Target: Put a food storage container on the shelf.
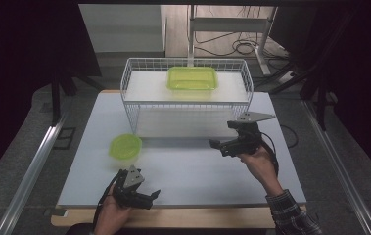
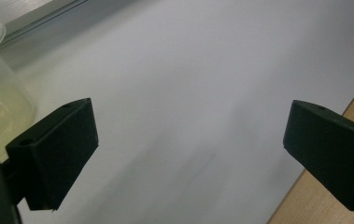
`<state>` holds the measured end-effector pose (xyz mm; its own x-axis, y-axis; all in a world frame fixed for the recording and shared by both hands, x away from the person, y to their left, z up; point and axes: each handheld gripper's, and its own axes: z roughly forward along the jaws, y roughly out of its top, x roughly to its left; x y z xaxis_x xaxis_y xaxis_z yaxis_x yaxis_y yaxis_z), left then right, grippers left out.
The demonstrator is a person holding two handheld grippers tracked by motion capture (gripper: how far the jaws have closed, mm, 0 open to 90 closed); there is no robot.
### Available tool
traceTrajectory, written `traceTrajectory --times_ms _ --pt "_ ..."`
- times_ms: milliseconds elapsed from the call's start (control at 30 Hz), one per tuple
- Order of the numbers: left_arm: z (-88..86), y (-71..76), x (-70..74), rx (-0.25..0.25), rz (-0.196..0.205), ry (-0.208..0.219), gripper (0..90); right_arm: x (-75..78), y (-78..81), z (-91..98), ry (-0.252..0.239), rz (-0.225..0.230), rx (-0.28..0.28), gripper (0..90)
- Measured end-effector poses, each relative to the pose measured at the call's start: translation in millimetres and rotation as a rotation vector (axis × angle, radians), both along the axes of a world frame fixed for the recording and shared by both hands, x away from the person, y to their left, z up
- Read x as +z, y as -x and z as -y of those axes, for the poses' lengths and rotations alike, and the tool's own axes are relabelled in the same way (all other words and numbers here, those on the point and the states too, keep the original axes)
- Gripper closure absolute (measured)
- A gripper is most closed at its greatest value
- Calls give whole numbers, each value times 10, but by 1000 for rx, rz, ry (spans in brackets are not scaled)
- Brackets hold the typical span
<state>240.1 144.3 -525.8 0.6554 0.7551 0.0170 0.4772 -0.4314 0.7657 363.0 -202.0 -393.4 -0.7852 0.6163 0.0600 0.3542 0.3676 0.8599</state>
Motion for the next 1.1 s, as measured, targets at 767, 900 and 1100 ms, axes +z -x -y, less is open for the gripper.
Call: traceTrajectory --times_ms 767,900,1100 --pt "-9 13 8 -2 10 -5 23 -528 297 108 76 -13 -16 3" --pt "-6 12 4 -6 14 -9 21 -645 351 159 74 -30 -41 0" --pt "-3 8 -4 -8 20 -22 19 -759 410 205 84 -47 -38 0"
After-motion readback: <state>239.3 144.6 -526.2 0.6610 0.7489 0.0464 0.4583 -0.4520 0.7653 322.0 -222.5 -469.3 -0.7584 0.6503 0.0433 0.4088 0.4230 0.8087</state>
